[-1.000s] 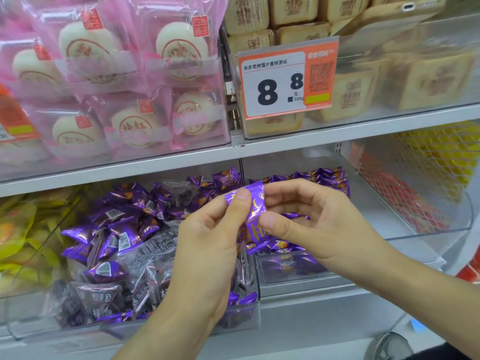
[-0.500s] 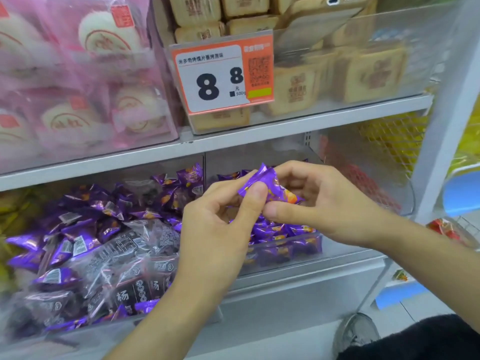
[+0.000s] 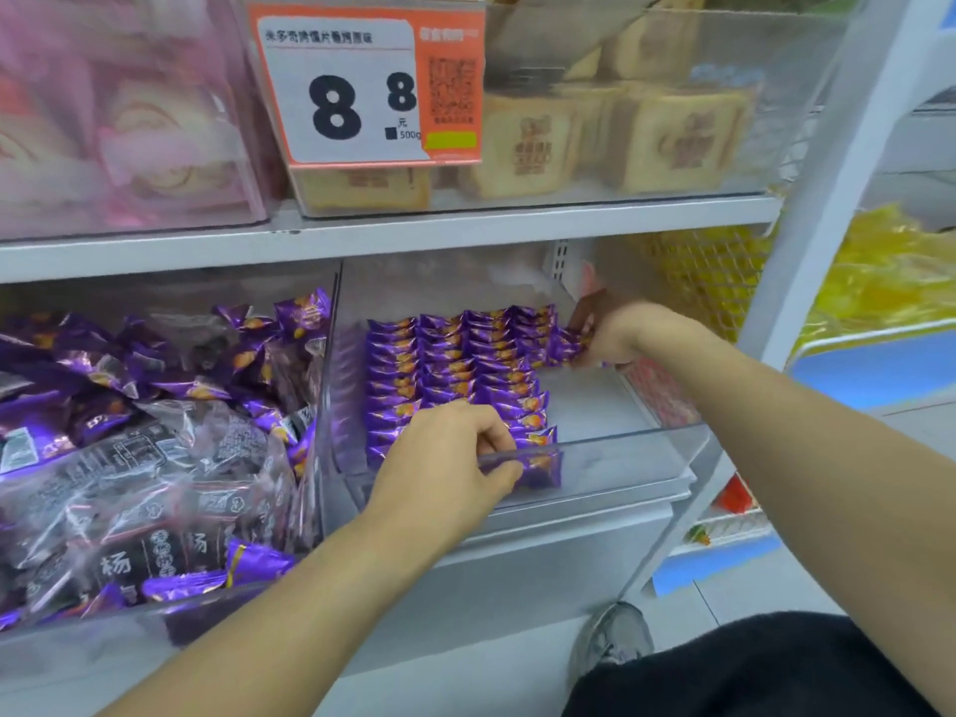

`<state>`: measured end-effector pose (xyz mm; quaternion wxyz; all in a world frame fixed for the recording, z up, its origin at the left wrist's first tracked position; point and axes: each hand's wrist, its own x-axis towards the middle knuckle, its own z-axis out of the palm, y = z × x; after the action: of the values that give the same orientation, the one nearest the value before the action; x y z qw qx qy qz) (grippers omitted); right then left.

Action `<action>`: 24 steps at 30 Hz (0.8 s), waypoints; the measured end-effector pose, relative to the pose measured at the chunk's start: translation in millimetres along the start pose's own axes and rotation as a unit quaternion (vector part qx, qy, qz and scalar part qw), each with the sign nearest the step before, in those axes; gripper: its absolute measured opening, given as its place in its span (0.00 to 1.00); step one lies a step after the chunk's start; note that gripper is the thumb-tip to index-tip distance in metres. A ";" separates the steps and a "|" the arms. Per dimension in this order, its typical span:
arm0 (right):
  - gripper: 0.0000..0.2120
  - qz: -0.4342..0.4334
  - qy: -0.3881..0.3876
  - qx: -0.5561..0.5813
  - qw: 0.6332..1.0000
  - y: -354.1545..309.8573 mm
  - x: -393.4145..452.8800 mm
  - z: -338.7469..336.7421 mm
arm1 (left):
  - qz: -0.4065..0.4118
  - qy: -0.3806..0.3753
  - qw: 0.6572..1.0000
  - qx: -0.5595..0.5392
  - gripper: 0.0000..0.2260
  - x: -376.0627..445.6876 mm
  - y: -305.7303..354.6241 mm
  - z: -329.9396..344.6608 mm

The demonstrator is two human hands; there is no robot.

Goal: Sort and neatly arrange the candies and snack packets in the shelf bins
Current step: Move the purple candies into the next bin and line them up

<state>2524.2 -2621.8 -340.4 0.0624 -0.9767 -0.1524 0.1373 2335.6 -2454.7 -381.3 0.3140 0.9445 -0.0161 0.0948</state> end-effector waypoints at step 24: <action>0.30 0.060 0.070 0.157 0.983 -2.9 15.3 34.8 | -0.006 -0.003 1.000 -0.006 0.05 0.6 -5.1 -0.2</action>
<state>2527.4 -2611.5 -376.9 0.2167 -0.9695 -0.0653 0.0945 2336.6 -2450.5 -384.0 0.3206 0.9429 -0.0120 0.0897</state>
